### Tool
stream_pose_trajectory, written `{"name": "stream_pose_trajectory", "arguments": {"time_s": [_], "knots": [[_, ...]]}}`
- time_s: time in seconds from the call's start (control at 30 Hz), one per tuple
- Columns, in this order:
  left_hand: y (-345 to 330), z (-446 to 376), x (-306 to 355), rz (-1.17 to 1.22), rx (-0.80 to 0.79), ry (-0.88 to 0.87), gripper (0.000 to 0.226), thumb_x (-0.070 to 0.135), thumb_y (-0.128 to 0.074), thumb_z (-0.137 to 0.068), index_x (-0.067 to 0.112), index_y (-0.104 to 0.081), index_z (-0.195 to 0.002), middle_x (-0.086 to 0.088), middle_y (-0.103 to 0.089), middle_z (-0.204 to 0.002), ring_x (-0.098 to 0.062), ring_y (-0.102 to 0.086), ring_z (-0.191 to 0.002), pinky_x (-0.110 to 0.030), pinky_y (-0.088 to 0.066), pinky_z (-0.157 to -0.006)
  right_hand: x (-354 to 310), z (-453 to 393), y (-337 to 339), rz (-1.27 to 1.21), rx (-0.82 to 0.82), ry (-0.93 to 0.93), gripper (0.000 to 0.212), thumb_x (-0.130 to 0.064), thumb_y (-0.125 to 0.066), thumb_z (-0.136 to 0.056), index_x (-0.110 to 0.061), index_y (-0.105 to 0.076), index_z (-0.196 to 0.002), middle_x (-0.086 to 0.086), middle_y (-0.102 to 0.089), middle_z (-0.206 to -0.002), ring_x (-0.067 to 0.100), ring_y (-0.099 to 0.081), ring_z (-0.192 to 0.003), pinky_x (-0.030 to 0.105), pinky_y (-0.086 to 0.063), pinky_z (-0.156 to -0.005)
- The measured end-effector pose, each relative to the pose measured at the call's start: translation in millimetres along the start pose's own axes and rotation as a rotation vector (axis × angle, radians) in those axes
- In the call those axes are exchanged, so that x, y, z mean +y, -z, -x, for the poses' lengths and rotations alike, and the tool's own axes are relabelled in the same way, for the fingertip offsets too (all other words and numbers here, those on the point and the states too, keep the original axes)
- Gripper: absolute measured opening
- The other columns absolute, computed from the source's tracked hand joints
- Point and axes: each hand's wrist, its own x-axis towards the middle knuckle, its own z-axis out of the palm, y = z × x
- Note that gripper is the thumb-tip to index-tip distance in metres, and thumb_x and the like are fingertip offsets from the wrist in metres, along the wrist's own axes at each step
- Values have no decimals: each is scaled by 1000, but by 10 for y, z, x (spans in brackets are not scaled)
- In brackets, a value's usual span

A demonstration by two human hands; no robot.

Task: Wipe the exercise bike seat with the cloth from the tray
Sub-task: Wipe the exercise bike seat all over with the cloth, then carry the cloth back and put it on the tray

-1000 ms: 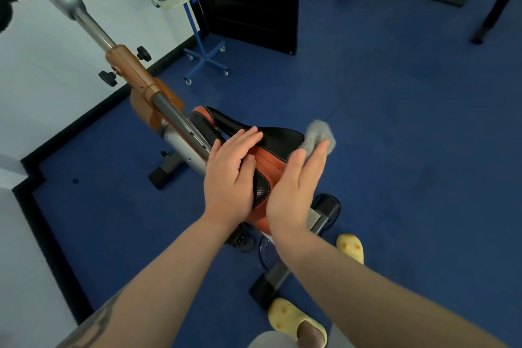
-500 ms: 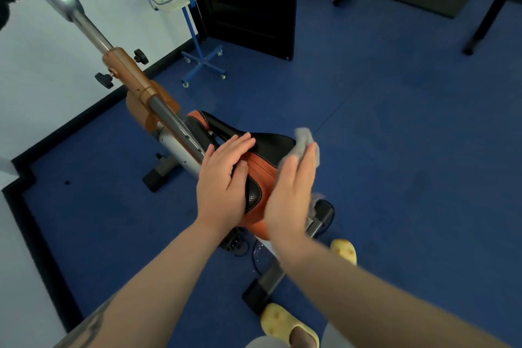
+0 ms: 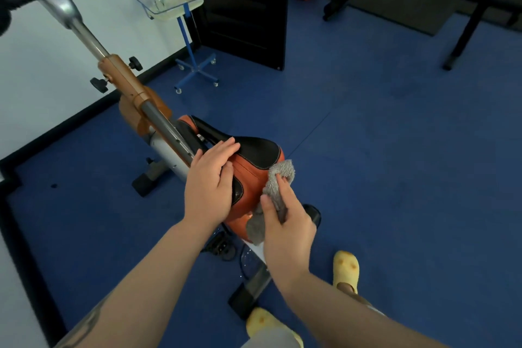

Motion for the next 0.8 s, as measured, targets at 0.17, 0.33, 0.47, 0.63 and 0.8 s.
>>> {"name": "stream_pose_trajectory", "arguments": {"time_s": [0.17,0.33,0.47,0.63,0.8], "knots": [[-87,141,253,-140,12,124,42,13,-37,-95,23,-48,-134,5,-42,-146,-11,-29,-139,-42,-14,-118,-135,-266,500,150,-214,48,35,-28,-65,-89,-29,-62,-124,-13,-71,-94,-7,-63,-88,7,-49,-76],[-286,244,613,-80,32,204,41,9,-46,-93,22,-51,-131,6,-44,-143,-14,-29,-139,-34,-7,-116,-330,-684,1075,298,-313,164,30,-35,-64,-88,-28,-65,-117,-11,-70,-89,1,-65,-84,23,-55,-75],[-587,258,1076,-71,55,132,39,22,-43,-88,18,-59,-124,4,-51,-135,-11,-39,-130,-39,-21,-114,-562,-1070,1678,514,-362,313,37,-37,-62,-90,-33,-59,-127,-15,-70,-97,0,-63,-85,15,-49,-69],[-1085,117,1620,-144,63,94,39,28,-44,-86,24,-59,-122,11,-51,-135,0,-36,-126,-32,-19,-114,-791,-1621,2441,792,-363,510,39,-39,-58,-92,-40,-54,-130,-12,-69,-111,13,-64,-93,29,-51,-75],[-1478,-89,2055,-171,123,149,32,23,-52,-91,25,-59,-123,11,-52,-135,-10,-42,-127,-43,-32,-110,-916,-2107,3090,890,-354,577,38,-36,-58,-92,-39,-54,-130,-13,-68,-108,13,-65,-90,29,-51,-74]]}}
